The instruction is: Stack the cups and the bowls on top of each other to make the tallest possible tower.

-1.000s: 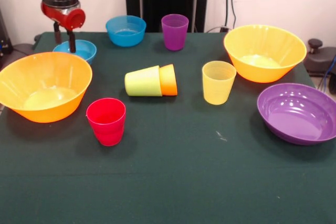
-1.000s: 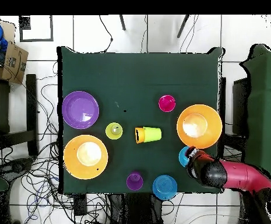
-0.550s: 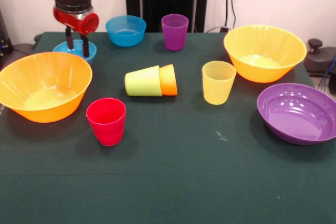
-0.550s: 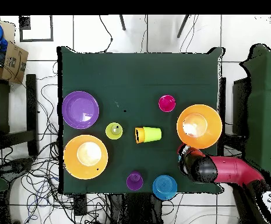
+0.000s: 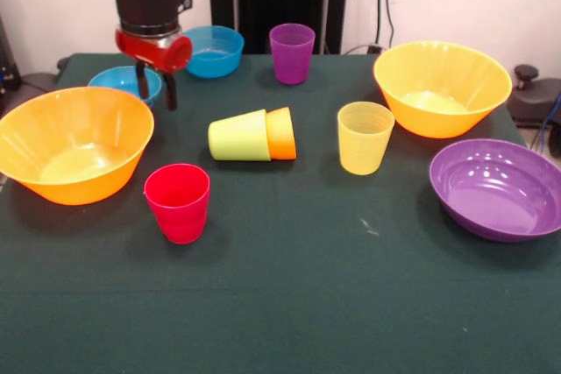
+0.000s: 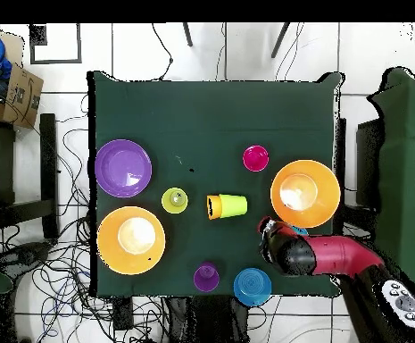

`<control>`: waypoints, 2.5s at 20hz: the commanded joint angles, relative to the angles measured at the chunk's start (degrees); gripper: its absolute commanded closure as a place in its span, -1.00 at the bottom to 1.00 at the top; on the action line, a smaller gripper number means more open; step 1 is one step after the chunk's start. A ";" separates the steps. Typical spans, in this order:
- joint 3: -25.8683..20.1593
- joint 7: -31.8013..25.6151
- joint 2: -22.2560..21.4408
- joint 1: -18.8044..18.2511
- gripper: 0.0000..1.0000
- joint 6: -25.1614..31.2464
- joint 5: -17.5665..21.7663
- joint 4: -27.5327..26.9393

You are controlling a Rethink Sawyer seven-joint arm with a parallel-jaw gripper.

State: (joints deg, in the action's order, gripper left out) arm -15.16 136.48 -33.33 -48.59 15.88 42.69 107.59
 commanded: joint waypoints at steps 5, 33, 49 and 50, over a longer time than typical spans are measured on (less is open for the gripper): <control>2.42 2.05 6.51 5.70 -1.00 -6.07 2.12 -4.74; 2.10 -8.07 -8.55 -2.41 -1.00 -0.02 0.69 9.14; 0.42 -4.38 -11.90 -0.85 -1.00 1.60 -0.39 8.71; 0.82 -3.75 -11.20 -0.32 -1.00 1.09 -0.16 8.19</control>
State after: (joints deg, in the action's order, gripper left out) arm -9.39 136.48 -47.73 -52.43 13.69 42.03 116.22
